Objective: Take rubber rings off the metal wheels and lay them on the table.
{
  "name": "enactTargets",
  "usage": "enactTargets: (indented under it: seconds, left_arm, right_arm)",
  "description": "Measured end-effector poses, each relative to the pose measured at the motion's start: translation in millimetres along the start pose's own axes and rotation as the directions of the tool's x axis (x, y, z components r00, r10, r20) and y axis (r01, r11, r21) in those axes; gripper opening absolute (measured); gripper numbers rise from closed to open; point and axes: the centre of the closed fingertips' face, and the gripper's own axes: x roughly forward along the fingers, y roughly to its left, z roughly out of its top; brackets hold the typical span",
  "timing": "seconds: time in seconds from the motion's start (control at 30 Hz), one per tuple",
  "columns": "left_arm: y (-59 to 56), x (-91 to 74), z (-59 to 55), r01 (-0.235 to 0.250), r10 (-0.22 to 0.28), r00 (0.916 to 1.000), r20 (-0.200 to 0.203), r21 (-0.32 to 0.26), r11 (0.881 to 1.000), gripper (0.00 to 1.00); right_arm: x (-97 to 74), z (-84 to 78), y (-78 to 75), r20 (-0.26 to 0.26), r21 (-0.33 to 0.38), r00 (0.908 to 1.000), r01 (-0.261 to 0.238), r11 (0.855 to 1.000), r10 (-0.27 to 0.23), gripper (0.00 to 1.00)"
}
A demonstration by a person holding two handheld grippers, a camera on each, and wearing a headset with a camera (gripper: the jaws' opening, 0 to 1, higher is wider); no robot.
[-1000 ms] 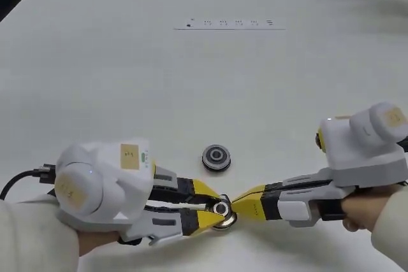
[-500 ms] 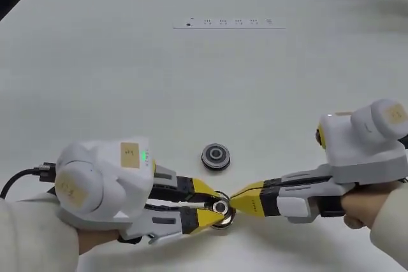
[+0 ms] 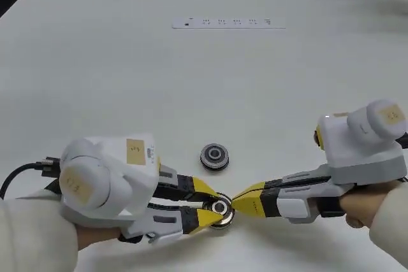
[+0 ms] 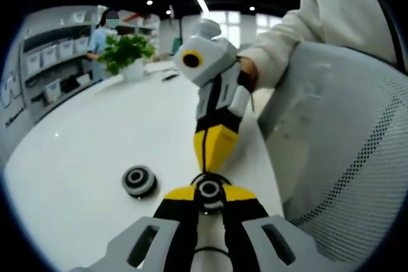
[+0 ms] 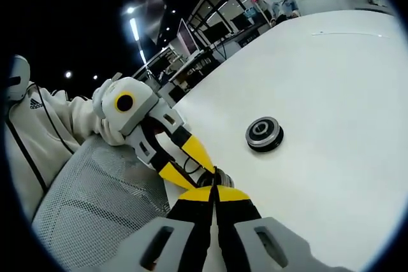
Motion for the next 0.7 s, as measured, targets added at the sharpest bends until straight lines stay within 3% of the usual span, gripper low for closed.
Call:
enactTargets:
  seconds: [0.33,0.7]
  left_arm:
    - [3.8,-13.3,17.1,-0.009,0.009,0.9994,0.034,-0.002,1.000,0.23]
    - [11.3,-29.6,31.1,-0.025,0.027,0.9981,0.056,-0.035,0.999,0.45]
  right_arm:
    - [-2.1,0.7,2.3,-0.008,-0.008,0.9999,0.006,1.000,-0.006,0.00]
    - [-6.4,2.8,5.5,-0.015,-0.021,0.9998,0.016,1.000,-0.016,0.00]
